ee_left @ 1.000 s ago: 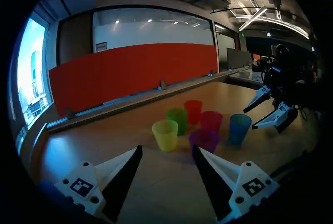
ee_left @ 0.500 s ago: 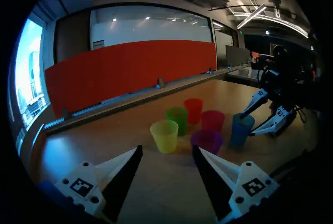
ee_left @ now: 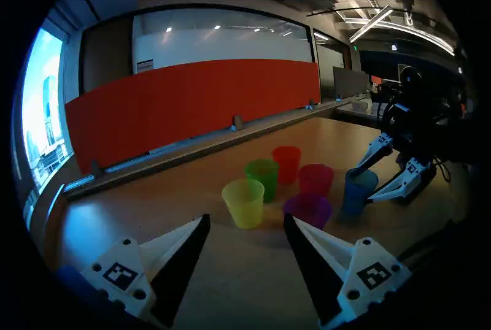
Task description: Pour water
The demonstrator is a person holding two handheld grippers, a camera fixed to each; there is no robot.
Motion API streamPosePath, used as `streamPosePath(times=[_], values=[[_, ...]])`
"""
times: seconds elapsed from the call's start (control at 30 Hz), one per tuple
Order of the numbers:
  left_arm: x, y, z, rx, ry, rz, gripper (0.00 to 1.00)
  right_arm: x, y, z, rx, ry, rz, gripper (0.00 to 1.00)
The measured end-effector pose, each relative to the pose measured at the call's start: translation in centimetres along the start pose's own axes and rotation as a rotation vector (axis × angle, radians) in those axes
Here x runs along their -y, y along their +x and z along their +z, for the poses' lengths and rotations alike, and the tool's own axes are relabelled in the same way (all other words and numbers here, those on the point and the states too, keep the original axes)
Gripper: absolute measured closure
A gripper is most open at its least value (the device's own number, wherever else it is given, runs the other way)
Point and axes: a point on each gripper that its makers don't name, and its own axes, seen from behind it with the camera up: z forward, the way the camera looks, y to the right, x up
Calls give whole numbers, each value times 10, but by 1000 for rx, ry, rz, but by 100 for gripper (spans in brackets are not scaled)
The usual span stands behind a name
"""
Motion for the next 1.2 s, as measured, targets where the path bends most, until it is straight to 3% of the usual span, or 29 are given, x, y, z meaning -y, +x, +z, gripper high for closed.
streamPosePath(times=[0.17, 0.67, 0.97, 1.2], values=[[0, 1, 1, -4, -2, -1, 12, -1, 1, 1, -5, 1, -7, 6], [-2, 14, 5, -8, -7, 17, 12, -1, 5, -4, -24, -10, -31, 8], [-3, 24, 12, 4, -22, 34, 11, 2, 24, -13, -96, -24, -37, 8], [-7, 27, 23, 55, -77, 51, 11, -1, 34, -20, -135, -47, -36, 8]])
